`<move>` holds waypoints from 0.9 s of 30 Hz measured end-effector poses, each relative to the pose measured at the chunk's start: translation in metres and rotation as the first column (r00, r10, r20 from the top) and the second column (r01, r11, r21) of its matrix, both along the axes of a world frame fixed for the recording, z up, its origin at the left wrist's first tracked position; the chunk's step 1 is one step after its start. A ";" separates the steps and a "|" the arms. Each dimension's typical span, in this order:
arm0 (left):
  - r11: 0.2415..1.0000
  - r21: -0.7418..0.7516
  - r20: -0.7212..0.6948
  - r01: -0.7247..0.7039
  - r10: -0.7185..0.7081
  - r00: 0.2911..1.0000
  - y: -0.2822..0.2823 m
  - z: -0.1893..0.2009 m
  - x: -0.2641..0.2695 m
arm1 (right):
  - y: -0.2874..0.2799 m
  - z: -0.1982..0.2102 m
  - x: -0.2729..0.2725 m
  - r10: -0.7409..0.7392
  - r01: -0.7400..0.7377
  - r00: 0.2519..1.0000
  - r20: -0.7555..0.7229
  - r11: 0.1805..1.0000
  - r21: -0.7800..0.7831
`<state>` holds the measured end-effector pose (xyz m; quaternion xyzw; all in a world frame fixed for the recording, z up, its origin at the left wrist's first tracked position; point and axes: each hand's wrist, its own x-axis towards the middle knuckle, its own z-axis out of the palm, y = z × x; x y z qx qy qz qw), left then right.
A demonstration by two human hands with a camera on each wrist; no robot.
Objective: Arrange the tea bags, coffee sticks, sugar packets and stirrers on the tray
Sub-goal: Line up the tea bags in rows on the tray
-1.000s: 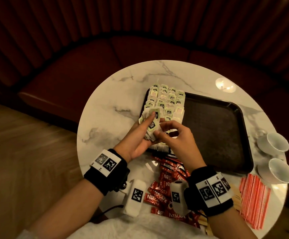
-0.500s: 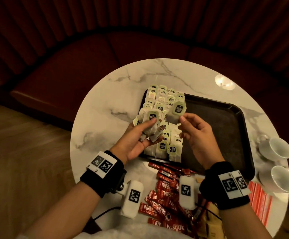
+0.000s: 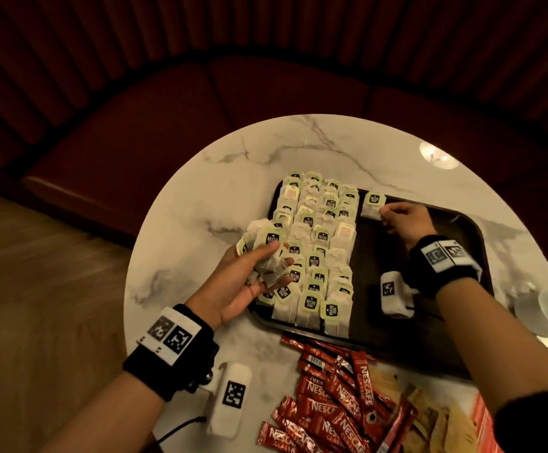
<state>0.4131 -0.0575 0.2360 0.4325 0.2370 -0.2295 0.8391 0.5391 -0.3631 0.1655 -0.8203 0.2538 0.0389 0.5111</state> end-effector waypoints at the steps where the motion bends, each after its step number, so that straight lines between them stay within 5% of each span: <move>1: 1.000 0.005 -0.004 0.000 0.000 1.000 0.000 -0.002 0.002 | -0.001 -0.005 0.005 0.011 -0.011 1.000 -0.017 1.000 -0.013; 9: 0.999 0.016 0.034 0.047 -0.048 0.998 -0.004 -0.011 0.006 | 0.003 -0.013 0.015 -0.024 0.024 1.000 -0.003 1.000 -0.009; 16: 0.997 -0.077 0.000 0.032 -0.032 0.999 -0.012 -0.002 0.009 | 0.006 0.022 -0.015 -0.079 0.083 0.994 0.074 0.995 -0.059; 23: 0.989 -0.128 0.030 0.067 -0.064 0.997 -0.025 0.009 0.008 | 0.074 0.088 -0.090 0.307 -0.337 0.933 0.190 0.929 0.152; 27: 0.989 -0.093 0.118 0.113 -0.102 0.988 -0.030 0.012 0.003 | 0.100 0.099 -0.116 0.407 -0.445 0.890 0.205 0.875 0.193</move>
